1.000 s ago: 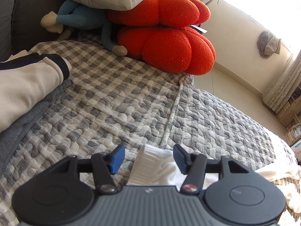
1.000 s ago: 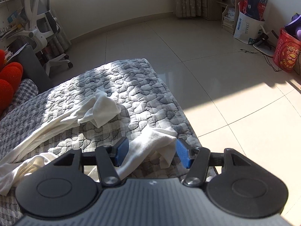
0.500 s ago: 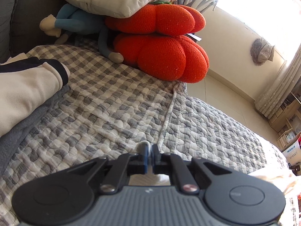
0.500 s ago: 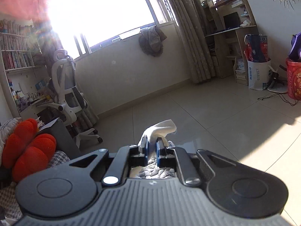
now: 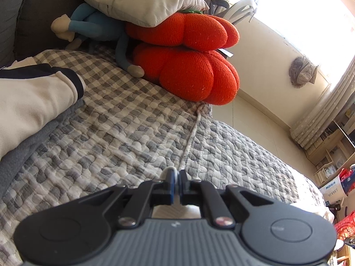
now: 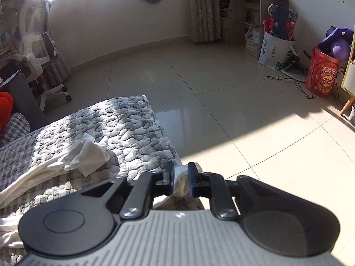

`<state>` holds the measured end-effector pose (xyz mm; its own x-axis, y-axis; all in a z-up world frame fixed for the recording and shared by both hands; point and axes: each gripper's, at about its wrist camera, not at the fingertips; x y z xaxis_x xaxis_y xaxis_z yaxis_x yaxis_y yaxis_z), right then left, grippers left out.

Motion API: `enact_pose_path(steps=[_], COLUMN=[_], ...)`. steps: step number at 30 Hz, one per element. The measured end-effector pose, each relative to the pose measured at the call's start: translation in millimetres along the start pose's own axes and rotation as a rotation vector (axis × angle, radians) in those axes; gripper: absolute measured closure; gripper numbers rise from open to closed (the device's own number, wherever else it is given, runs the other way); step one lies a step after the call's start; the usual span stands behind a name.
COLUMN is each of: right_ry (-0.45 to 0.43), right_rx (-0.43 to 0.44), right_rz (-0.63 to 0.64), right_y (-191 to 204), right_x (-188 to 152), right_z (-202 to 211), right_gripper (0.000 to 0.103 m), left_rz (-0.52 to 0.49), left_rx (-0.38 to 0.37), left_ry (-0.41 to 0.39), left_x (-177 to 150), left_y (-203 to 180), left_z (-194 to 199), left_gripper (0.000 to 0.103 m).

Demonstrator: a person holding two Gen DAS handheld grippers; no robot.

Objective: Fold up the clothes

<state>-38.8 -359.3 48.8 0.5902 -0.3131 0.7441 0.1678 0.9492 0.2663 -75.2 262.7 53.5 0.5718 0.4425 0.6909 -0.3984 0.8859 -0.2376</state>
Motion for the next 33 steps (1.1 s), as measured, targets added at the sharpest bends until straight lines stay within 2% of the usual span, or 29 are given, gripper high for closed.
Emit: enact_pose_path(steps=[3,6,12,15,16,17,19,25,26,28,29,30,31,32,33], right_ry=[-0.026,0.003,0.182,0.197,0.208,0.225,0.266,0.294,0.305,0.304,0.303,0.298,0.29,0.281,0.271], right_rx=[-0.003,0.069,0.275,0.281,0.289,0.3,0.314,0.374,0.354,0.311,0.29,0.262,0.232,0.232,0.232], right_rz=[0.034,0.078,0.02,0.169,0.197,0.193,0.088,-0.249,-0.229,-0.172,-0.145,-0.139,-0.134,-0.146,-0.159], right_y=[7.4,20.0,35.8,62.9,67.9,70.3,65.2,51.2,56.8,67.3,72.2,73.1,72.2,68.6,65.1], right_x=[1.7,0.1,-6.7,-13.3,-15.9,-16.9,-16.4,-11.2,-12.7,-13.0,-13.1,-13.2,-13.2,-13.1,-12.9], right_z=[2.0,-0.4,-18.3,-17.8,-17.9,-19.4,-25.9,-41.0,-43.7,-44.1,-44.4,-45.1,-45.8,-45.7,-45.6], right_gripper=[0.085,0.085,0.085,0.085,0.081,0.066,0.045,0.044,0.045,0.048,0.056,0.065,0.088,0.101,0.102], left_rz=[-0.001,-0.004,-0.002,-0.009,-0.012,-0.014,-0.018,-0.032,-0.033,-0.031,-0.031,-0.029,-0.025,-0.02,-0.013], left_rx=[-0.001,0.0,0.005,0.005,0.005,0.005,0.005,0.007,0.006,0.005,0.006,0.008,0.01,0.011,0.009], left_ry=[-0.001,-0.003,-0.002,-0.007,-0.008,-0.01,-0.01,-0.011,-0.013,-0.017,-0.018,-0.02,-0.02,-0.021,-0.023], left_x=[-0.3,-0.5,-0.7,-1.2,-1.4,-1.5,-1.7,-3.0,-3.0,-3.2,-3.1,-3.1,-3.2,-3.0,-2.6], left_y=[-0.1,-1.0,-1.2,-2.4,-2.8,-3.1,-3.8,-7.2,-7.2,-7.0,-6.8,-6.5,-6.1,-5.4,-4.4], left_z=[0.3,0.6,0.7,1.5,1.8,2.1,2.2,2.1,2.4,3.4,3.7,4.0,4.3,4.9,6.0], left_gripper=[0.099,0.099,0.099,0.099,0.099,0.099,0.099,0.099,0.099,0.099,0.099,0.099,0.099,0.099,0.099])
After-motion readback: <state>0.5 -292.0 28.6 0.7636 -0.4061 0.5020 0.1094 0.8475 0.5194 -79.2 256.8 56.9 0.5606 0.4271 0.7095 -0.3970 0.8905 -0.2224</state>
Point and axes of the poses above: each gripper's, at about its wrist camera, not at the fingertips, and z roughly against the way its jaws point, y to its left, x to its top, and after that the axes turned 14 degrees about x, right-handed
